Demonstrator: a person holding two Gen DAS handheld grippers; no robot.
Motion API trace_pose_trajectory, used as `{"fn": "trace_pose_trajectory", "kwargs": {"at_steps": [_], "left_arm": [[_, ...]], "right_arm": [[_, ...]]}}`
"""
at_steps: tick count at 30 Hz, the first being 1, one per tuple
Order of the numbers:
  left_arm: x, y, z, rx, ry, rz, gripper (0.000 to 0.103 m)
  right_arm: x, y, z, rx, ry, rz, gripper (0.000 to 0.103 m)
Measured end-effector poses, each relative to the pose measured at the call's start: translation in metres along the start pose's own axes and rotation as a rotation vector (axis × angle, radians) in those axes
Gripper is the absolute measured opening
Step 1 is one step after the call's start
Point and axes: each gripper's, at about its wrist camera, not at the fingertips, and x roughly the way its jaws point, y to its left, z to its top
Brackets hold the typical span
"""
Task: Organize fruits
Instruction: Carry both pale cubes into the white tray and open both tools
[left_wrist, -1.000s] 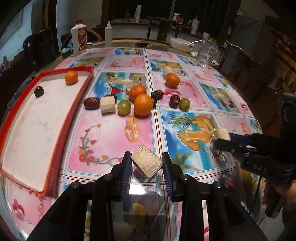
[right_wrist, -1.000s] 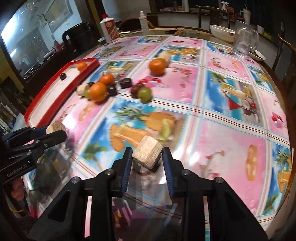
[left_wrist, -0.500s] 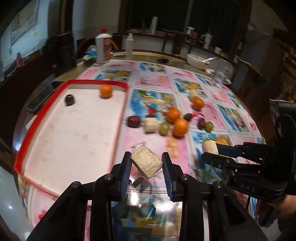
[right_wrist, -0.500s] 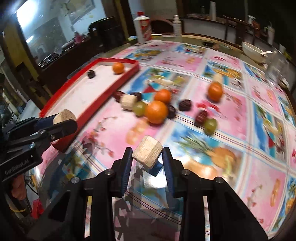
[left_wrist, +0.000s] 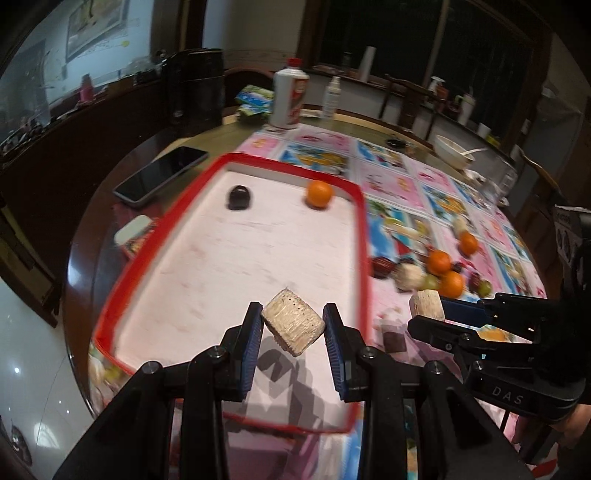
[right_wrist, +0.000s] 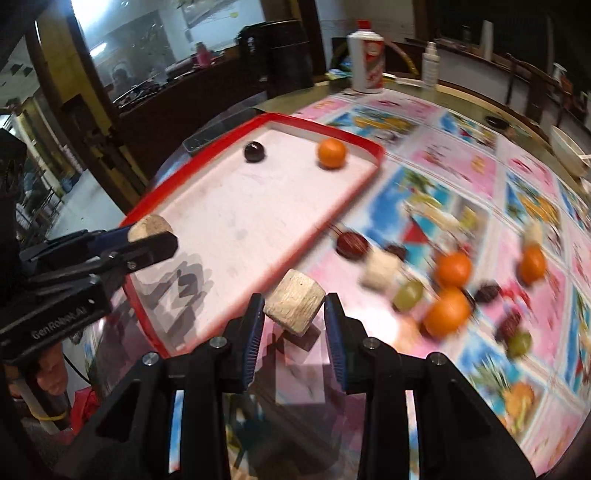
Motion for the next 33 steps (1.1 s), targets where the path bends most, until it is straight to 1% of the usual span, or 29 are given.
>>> {"fn": "trace_pose_trajectory", "kwargs": {"at_steps": [2, 5, 7, 10, 12, 16, 20, 24, 26, 27, 28, 30, 32, 33], "left_arm": [[0.009, 0.011, 0.009, -0.014, 0.005, 0.017, 0.033], [0.027, 0.027, 0.029, -0.018, 0.001, 0.068, 0.033], [0.041, 0.035, 0.04, -0.018, 0.01, 0.103, 0.033], [0.059, 0.045, 0.055, -0.026, 0.016, 0.127, 0.033], [0.071, 0.052, 0.062, -0.035, 0.034, 0.141, 0.033], [0.086, 0.058, 0.069, -0.046, 0.062, 0.137, 0.033], [0.095, 0.058, 0.07, -0.032, 0.079, 0.137, 0.033], [0.1, 0.06, 0.069, -0.05, 0.101, 0.132, 0.034], [0.104, 0.06, 0.068, -0.052, 0.117, 0.129, 0.041], [0.104, 0.06, 0.067, -0.052, 0.12, 0.141, 0.05], [0.104, 0.059, 0.067, -0.053, 0.118, 0.149, 0.057], [0.103, 0.059, 0.067, -0.054, 0.11, 0.158, 0.059], [0.103, 0.06, 0.066, -0.059, 0.115, 0.171, 0.065], [0.103, 0.061, 0.065, -0.061, 0.118, 0.165, 0.066]], "right_arm": [[0.013, 0.005, 0.018, -0.005, -0.002, 0.012, 0.035], [0.033, 0.009, 0.045, 0.01, -0.009, 0.023, 0.035], [0.048, 0.009, 0.061, 0.022, -0.012, 0.016, 0.035], [0.071, 0.007, 0.08, 0.037, -0.005, 0.001, 0.035], [0.084, 0.005, 0.09, 0.054, 0.0, -0.011, 0.035], [0.098, 0.003, 0.101, 0.063, 0.007, -0.024, 0.035], [0.104, 0.006, 0.104, 0.046, 0.02, -0.037, 0.035], [0.108, 0.005, 0.103, 0.046, 0.033, -0.046, 0.035], [0.11, 0.003, 0.103, 0.048, 0.048, -0.049, 0.035], [0.111, 0.003, 0.102, 0.048, 0.054, -0.048, 0.036], [0.111, 0.003, 0.102, 0.046, 0.051, -0.05, 0.036], [0.11, 0.002, 0.102, 0.048, 0.053, -0.051, 0.036], [0.11, 0.001, 0.101, 0.054, 0.059, -0.052, 0.037], [0.109, 0.001, 0.1, 0.055, 0.062, -0.058, 0.039]]}}
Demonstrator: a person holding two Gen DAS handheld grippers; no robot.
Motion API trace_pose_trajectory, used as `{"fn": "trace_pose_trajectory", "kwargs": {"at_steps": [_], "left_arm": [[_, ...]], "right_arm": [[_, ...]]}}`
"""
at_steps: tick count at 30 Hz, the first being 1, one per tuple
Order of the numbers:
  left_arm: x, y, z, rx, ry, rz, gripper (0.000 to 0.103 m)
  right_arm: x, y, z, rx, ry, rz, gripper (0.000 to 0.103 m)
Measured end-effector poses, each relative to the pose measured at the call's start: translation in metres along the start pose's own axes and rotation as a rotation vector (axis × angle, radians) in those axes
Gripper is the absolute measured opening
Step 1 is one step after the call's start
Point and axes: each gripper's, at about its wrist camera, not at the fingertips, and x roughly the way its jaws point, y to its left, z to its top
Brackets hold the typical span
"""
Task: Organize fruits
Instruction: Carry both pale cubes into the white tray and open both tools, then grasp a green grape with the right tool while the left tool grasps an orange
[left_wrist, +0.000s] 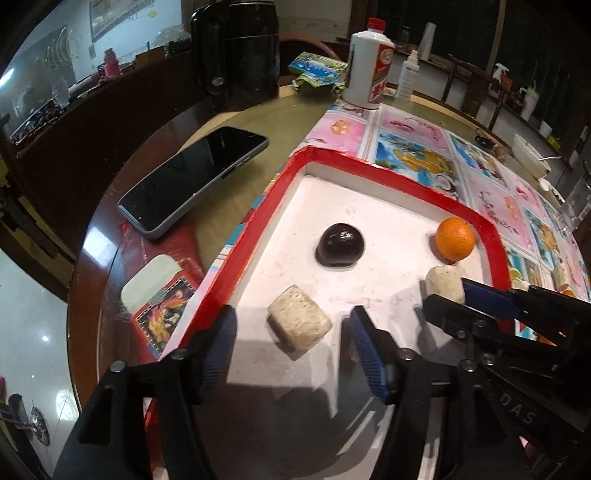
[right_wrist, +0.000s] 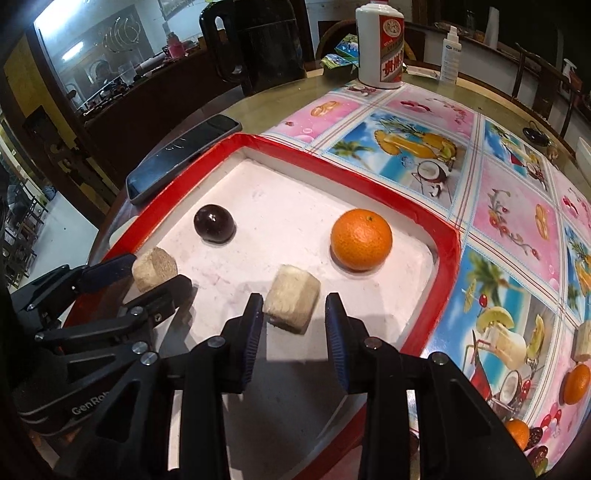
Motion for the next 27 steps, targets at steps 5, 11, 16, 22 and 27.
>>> {"fn": "trace_pose_trajectory", "kwargs": {"at_steps": [5, 11, 16, 22, 27], "left_arm": [[-0.002, -0.002, -0.007, 0.009, 0.005, 0.019, 0.072], [-0.015, -0.004, -0.015, -0.007, -0.012, 0.043, 0.077], [-0.031, -0.009, -0.025, -0.01, -0.025, 0.058, 0.078], [-0.053, -0.021, -0.044, -0.008, -0.048, 0.052, 0.078], [-0.069, -0.041, -0.061, 0.022, -0.056, 0.03, 0.078]], "right_arm": [[-0.005, -0.001, -0.008, -0.016, 0.007, -0.029, 0.042], [-0.018, 0.002, -0.019, -0.032, 0.006, -0.03, 0.043], [-0.036, 0.008, -0.032, -0.049, -0.002, -0.025, 0.046], [-0.061, 0.006, -0.055, -0.064, -0.011, -0.016, 0.049], [-0.084, -0.007, -0.081, -0.03, -0.021, 0.019, 0.049]]}}
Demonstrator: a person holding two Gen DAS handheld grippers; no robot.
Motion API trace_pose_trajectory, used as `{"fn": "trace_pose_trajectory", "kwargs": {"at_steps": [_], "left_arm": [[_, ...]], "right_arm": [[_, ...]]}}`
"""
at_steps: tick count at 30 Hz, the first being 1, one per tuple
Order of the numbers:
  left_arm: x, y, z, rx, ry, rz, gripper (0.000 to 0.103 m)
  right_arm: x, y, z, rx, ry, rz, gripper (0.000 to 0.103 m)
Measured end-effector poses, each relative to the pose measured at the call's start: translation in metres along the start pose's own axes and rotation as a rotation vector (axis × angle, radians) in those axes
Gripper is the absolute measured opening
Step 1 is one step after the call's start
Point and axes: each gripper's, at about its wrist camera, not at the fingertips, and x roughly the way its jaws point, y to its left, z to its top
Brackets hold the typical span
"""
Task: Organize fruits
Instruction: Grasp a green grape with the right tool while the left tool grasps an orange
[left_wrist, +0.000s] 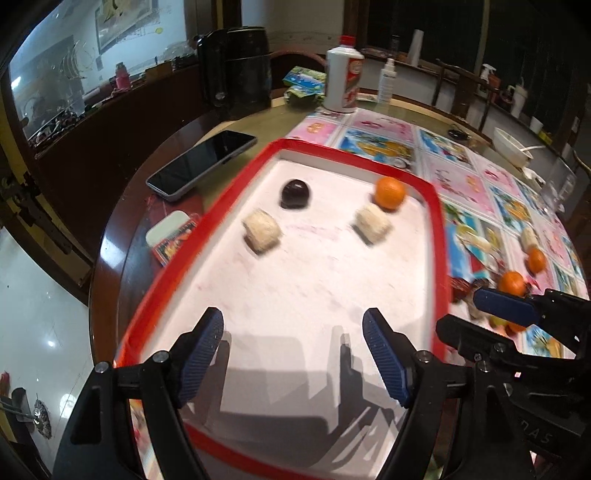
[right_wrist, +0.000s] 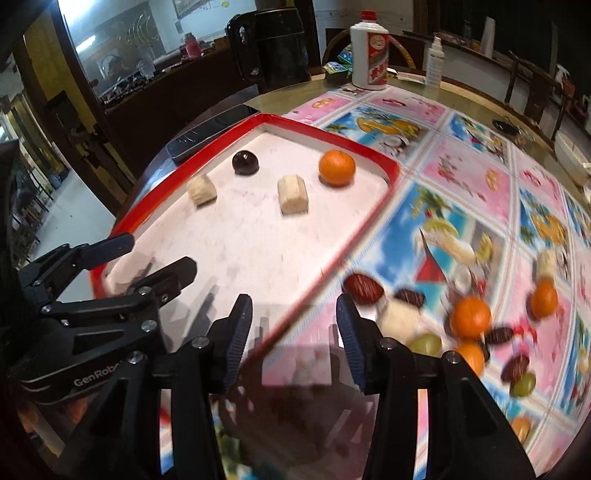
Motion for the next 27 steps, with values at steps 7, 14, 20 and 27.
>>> {"fn": "trace_pose_trajectory", "kwargs": {"at_steps": [7, 14, 20, 27], "left_arm": [[-0.024, -0.04, -0.022, 0.065, -0.02, -0.066, 0.078], [-0.033, -0.098, -0.032, 0.179, -0.02, -0.154, 0.078], [-0.027, -0.139, -0.036, 0.215, 0.003, -0.188, 0.078], [-0.023, -0.143, -0.037, 0.211, 0.032, -0.156, 0.078]], "right_arm": [[-0.043, -0.03, -0.062, 0.057, -0.01, 0.034, 0.053], [-0.075, -0.079, -0.122, 0.146, -0.017, -0.03, 0.054], [-0.091, -0.119, -0.137, 0.21, -0.06, -0.067, 0.054], [-0.069, -0.168, -0.104, 0.244, -0.094, -0.102, 0.054]]}}
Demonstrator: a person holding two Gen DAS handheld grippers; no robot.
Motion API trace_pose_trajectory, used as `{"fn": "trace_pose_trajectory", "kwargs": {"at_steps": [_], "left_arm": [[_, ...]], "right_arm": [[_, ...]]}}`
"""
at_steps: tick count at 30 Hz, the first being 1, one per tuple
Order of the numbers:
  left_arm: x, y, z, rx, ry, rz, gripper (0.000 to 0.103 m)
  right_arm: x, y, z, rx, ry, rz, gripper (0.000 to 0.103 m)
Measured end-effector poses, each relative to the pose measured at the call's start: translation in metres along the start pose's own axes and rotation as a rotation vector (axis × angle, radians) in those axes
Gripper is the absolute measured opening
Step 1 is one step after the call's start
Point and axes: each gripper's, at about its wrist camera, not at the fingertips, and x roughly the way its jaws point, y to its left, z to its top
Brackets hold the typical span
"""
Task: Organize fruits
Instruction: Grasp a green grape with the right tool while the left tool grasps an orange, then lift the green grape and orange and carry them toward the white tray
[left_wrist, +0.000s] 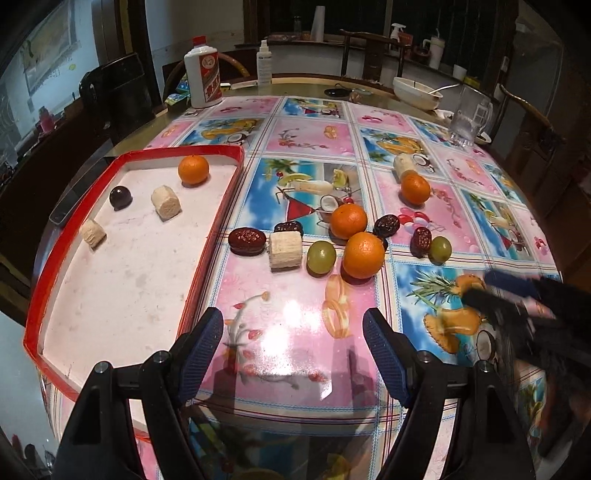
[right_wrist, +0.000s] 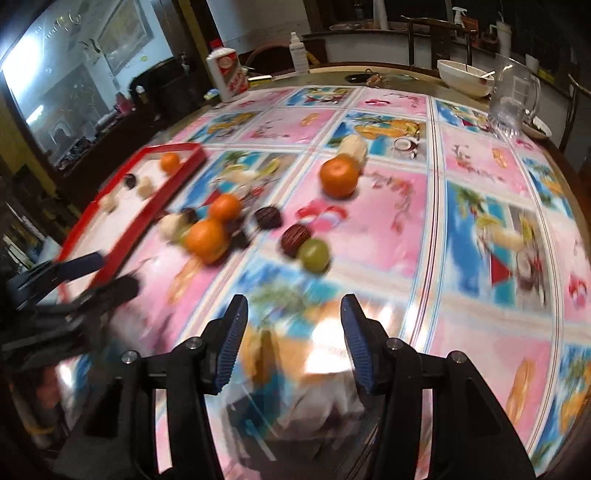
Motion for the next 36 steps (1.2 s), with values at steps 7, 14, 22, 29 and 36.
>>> {"fn": "trace_pose_trajectory", "kwargs": {"at_steps": [7, 14, 22, 29, 36], "left_arm": [[0.0, 0.004, -0.003, -0.016, 0.012, 0.001, 0.078], [0.005, -0.007, 0.003, -0.008, 0.005, -0.026, 0.078], [0.018, -0.036, 0.025, 0.043, -0.039, -0.095, 0.077], [0.041, -0.052, 0.038, 0.096, 0.002, -0.14, 0.05], [0.048, -0.049, 0.041, 0.179, -0.036, -0.113, 0.03]], "right_arm": [[0.031, -0.011, 0.025, -0.077, 0.003, 0.031, 0.046], [0.033, -0.009, 0.023, -0.161, 0.004, 0.046, 0.026], [0.014, -0.027, 0.004, -0.127, 0.013, 0.07, 0.026], [0.01, -0.036, 0.0, -0.087, 0.012, 0.107, 0.026], [0.013, -0.039, 0.001, -0.072, 0.008, 0.122, 0.026]]}}
